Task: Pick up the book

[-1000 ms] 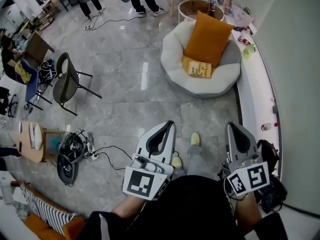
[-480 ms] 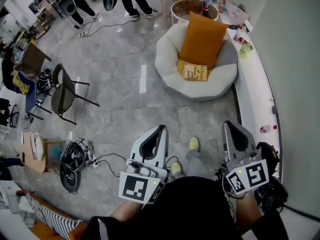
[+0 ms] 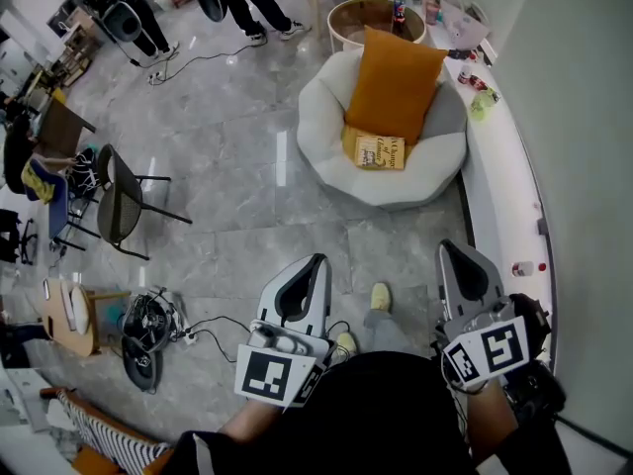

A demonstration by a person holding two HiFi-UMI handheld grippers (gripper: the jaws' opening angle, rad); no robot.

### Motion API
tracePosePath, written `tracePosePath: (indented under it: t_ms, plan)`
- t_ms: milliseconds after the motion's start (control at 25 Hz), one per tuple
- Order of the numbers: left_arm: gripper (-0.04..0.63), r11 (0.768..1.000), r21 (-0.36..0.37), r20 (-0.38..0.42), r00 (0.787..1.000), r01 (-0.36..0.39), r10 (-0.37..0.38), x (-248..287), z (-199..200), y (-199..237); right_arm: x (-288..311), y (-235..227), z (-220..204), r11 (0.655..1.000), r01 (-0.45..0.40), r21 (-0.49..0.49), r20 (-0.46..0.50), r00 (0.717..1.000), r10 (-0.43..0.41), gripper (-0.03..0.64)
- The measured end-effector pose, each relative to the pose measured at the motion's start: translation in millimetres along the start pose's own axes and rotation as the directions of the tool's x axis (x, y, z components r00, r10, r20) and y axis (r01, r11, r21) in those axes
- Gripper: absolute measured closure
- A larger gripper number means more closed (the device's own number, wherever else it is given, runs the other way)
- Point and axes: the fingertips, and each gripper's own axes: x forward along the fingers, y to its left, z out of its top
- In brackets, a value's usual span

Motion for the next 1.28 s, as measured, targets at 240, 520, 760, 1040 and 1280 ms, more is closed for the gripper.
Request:
tracePosePath:
  t_ms: [240,520,760,1040,1280]
  plan:
    - [0.586,1.000,0.021,-0.029,0.999,-0.018,0.019,40.1,-0.6,9.7,31.4,-28.2,5.6,1.000,-0.018,0.008,-0.005,1.000,0.018,0.607]
    - [0.586,1.000,0.007,-0.029,0.999,-0.023,0.024,75.1,4.9,13.0,59.3,-48.3,16.0,0.999,-0.045,-0.026,-0.016,0.999,0.045,0.607]
    - [0.586,0.999,0.027,-0.028,0.999,-0.038,0.039,99.1,8.9,13.7,76.4,-68.8,19.3,0.998,-0.067,0.010,-0.006,0.998,0.067,0.607]
    - [0.586,0.997,0.052,-0.012,0.999,-0.050,0.051,121.7,14.5,8.2,89.8,-94.0,16.5,0.996,-0.088,0.019,-0.008,0.996,0.088,0.607]
    - [0.586,0.997,0.033,-0.005,0.998,-0.070,0.070,139.3,11.5,3.0,92.7,-111.4,14.5,0.995,-0.102,0.019,-0.009,0.995,0.102,0.607]
